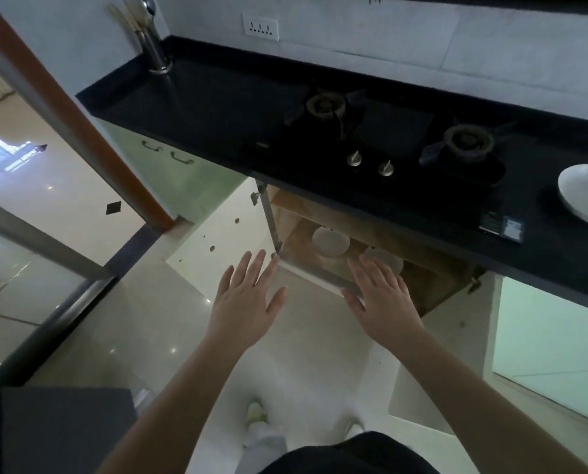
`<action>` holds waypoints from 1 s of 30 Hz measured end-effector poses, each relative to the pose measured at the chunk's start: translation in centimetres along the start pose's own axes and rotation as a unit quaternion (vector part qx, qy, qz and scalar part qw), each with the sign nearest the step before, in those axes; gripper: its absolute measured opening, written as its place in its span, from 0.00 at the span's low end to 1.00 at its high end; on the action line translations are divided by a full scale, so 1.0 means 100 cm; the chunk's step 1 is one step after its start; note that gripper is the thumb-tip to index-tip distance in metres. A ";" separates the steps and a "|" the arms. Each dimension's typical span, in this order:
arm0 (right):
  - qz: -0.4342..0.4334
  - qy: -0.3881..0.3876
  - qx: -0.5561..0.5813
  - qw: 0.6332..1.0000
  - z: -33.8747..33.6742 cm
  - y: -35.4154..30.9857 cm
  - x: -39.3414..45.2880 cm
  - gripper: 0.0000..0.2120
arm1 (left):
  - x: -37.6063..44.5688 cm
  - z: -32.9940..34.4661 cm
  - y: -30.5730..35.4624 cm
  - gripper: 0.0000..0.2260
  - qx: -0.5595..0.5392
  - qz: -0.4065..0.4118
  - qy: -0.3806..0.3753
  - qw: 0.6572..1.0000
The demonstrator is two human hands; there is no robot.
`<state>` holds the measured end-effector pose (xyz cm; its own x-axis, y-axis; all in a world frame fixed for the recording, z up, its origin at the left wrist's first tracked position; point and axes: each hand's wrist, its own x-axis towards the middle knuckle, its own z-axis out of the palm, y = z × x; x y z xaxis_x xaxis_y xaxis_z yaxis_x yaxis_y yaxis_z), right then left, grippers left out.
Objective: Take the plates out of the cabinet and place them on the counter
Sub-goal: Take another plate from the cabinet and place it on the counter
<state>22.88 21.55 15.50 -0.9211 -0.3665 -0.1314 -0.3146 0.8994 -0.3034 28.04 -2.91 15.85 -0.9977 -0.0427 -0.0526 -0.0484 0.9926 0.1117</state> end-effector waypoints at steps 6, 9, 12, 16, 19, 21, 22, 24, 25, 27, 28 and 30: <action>0.056 0.009 -0.024 0.998 0.021 -0.054 0.043 0.29 | 0.048 0.010 -0.059 0.27 -0.008 0.081 -0.011 0.997; 0.082 0.016 -0.008 0.996 0.030 -0.085 0.060 0.29 | 0.068 0.011 -0.091 0.28 -0.005 0.116 -0.015 0.993; 0.098 0.011 -0.008 0.995 0.038 -0.107 0.070 0.29 | 0.091 0.014 -0.117 0.28 0.001 0.156 -0.044 0.987; 0.121 0.010 -0.005 0.993 0.041 -0.109 0.085 0.31 | 0.122 0.019 -0.126 0.28 -0.001 0.179 -0.052 0.983; 0.136 0.011 -0.008 0.991 0.047 -0.100 0.102 0.36 | 0.147 0.032 -0.123 0.28 0.001 0.192 -0.053 0.980; 0.140 0.005 -0.007 0.990 0.054 -0.092 0.116 0.36 | 0.162 0.043 -0.118 0.27 0.007 0.205 -0.055 0.977; 0.142 -0.001 -0.002 0.990 0.059 -0.088 0.124 0.35 | 0.170 0.049 -0.115 0.27 0.008 0.207 -0.060 0.977; 0.143 -0.013 0.011 0.990 0.072 -0.075 0.140 0.33 | 0.188 0.064 -0.110 0.27 0.008 0.207 -0.065 0.976; 0.141 -0.019 0.016 0.990 0.079 -0.068 0.149 0.33 | 0.197 0.073 -0.108 0.27 0.009 0.206 -0.068 0.976; 0.133 -0.025 0.020 0.991 0.098 -0.050 0.170 0.31 | 0.216 0.097 -0.106 0.27 0.013 0.200 -0.065 0.977; 0.132 -0.025 0.019 0.991 0.110 -0.040 0.182 0.31 | 0.227 0.110 -0.105 0.26 0.016 0.198 -0.057 0.978; 0.123 -0.026 0.012 0.992 0.135 -0.017 0.206 0.30 | 0.247 0.140 -0.102 0.26 0.012 0.187 -0.043 0.981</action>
<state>7.51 9.20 0.53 -0.9562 -0.1489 -0.2521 -0.0754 0.9572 -0.2793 4.50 -12.52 -0.50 -0.9378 0.3338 -0.0953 0.3226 0.9394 0.1158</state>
